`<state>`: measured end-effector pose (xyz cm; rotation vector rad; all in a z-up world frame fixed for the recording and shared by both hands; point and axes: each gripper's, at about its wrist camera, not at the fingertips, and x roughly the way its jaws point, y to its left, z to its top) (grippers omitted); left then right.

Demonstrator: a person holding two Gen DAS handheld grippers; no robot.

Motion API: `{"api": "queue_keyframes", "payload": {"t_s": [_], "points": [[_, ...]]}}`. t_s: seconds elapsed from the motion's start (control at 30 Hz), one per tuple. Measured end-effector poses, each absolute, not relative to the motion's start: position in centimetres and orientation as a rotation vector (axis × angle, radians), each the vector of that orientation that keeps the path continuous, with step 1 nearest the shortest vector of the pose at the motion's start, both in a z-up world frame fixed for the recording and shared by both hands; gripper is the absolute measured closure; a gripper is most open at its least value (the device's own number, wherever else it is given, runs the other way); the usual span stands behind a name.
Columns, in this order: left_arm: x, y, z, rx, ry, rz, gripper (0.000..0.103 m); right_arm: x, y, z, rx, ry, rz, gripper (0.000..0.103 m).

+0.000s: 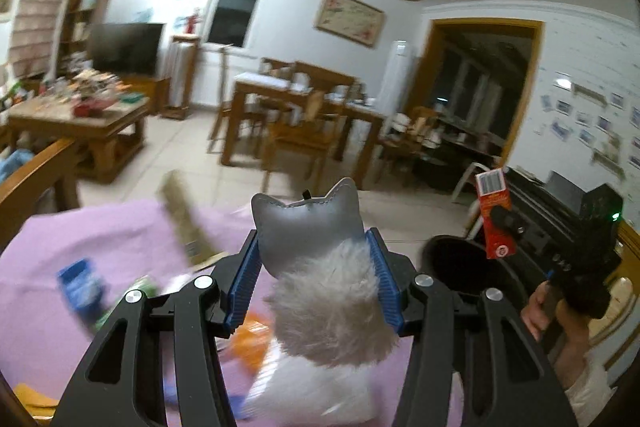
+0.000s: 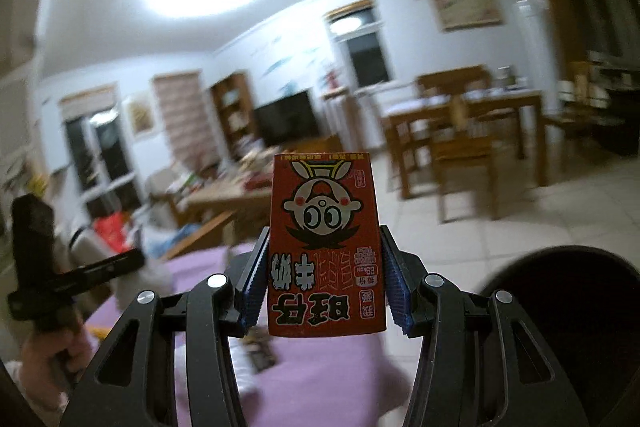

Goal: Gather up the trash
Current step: 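Carry both items over the bin and open both tools to drop them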

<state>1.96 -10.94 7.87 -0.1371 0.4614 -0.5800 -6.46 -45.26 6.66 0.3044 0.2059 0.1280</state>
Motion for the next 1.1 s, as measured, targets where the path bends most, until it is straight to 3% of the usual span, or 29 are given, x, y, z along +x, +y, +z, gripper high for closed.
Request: {"api": "queue_keyframes", "payload": {"t_s": [0.27, 0.53, 1.1], "points": [[2.0, -23.1, 8.4, -0.115, 0.48, -0.825, 0.051, -11.1, -56.6, 4.1, 0.388, 0.161, -0.109, 0.052], [2.0, -33.6, 4.3, -0.072, 0.583, -0.975, 0.051, -12.8, -63.6, -0.5, 0.46, 0.19, -0.229, 0.052], [3.2, -38.3, 0.6, -0.002, 0.686, -0.964, 0.051, -10.5, -64.5, -4.2, 0.463, 0.257, -0.245, 0.052]]}}
